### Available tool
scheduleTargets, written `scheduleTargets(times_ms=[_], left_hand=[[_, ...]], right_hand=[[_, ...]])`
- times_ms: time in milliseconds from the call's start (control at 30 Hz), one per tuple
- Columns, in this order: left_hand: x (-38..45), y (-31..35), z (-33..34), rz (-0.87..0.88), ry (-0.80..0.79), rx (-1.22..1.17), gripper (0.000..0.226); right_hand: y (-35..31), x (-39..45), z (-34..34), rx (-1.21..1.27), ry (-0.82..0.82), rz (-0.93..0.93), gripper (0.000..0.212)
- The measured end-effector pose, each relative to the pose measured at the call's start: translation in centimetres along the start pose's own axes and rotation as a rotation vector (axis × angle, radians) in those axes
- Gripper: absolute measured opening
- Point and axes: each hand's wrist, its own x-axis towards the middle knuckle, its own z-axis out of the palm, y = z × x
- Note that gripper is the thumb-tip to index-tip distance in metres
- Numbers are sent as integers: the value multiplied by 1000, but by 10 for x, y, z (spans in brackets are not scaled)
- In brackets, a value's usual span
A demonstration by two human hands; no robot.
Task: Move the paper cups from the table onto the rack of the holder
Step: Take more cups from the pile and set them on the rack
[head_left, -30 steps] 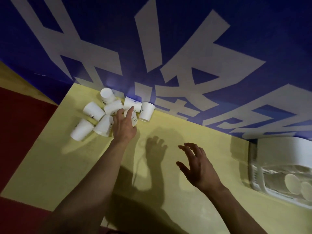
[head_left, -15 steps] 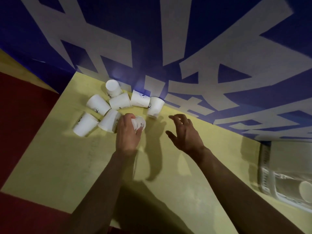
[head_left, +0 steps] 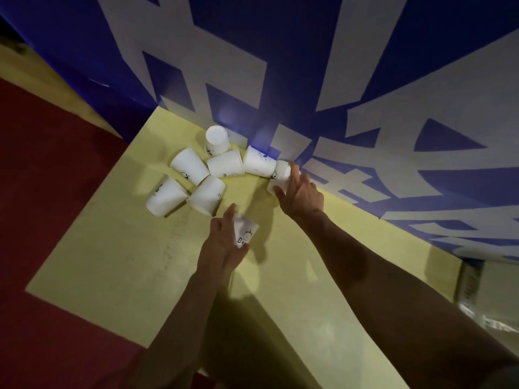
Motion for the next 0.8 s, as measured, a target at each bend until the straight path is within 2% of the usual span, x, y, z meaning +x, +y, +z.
scheduleTargets(times_ms=[100, 233, 400, 500, 633, 733, 800], left_hand=[[-3, 1, 0, 15, -27, 34, 106], [-6, 4, -4, -30, -67, 1, 76], [-8, 9, -3, -7, -60, -134, 62], [-13, 15, 0, 54, -26, -211, 72], [-26, 25, 4, 116, -39, -144, 96], [-40, 40, 10, 148, -71, -72, 96], [-50, 58, 16, 182, -66, 2, 90]], right_hand=[[-1, 6, 5, 19, -20, 19, 78], [3, 10, 6, 109, -8, 38, 79], [21, -12, 14, 194, 32, -24, 43], [37, -39, 17, 223, 67, -12, 35], [62, -89, 7, 303, 147, -69, 38], [82, -130, -6, 364, 234, -176, 30], [97, -158, -16, 369, 228, -155, 30]])
